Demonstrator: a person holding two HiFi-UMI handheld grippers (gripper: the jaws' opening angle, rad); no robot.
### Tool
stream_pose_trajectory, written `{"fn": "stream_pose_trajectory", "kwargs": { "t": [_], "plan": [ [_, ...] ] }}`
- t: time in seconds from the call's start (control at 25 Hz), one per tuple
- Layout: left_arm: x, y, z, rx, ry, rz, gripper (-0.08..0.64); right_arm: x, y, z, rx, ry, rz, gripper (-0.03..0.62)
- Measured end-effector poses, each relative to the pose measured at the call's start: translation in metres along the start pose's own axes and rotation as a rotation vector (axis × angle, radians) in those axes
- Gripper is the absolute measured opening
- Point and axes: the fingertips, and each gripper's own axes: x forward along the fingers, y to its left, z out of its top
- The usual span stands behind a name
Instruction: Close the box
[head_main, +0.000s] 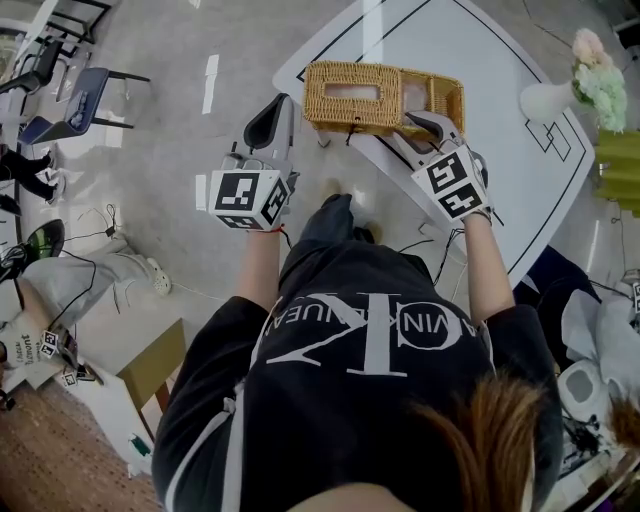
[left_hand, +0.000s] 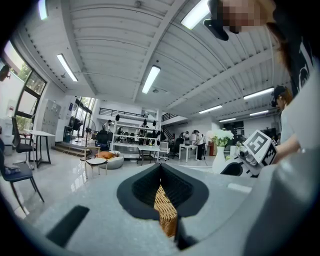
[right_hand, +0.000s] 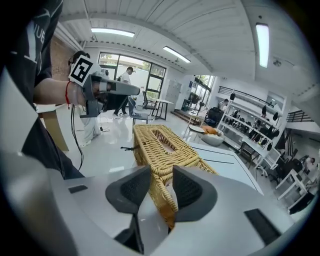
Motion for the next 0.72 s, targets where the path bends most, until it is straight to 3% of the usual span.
{"fn": "stream_pose_trajectory", "kwargs": {
  "t": [0.2, 0.72],
  "plan": [
    [-0.002, -0.001, 0.003, 0.002, -0.004, -0.001, 0.011, -0.01, -0.005, 0.006, 0.099, -0.063, -0.01, 0.121],
    [-0.007, 0.003, 0.013, 0.016, -0.019, 0.014, 0.011, -0.033, -0.035, 0.02, 0.283, -0.23, -0.102, 0.0]
  ]
}}
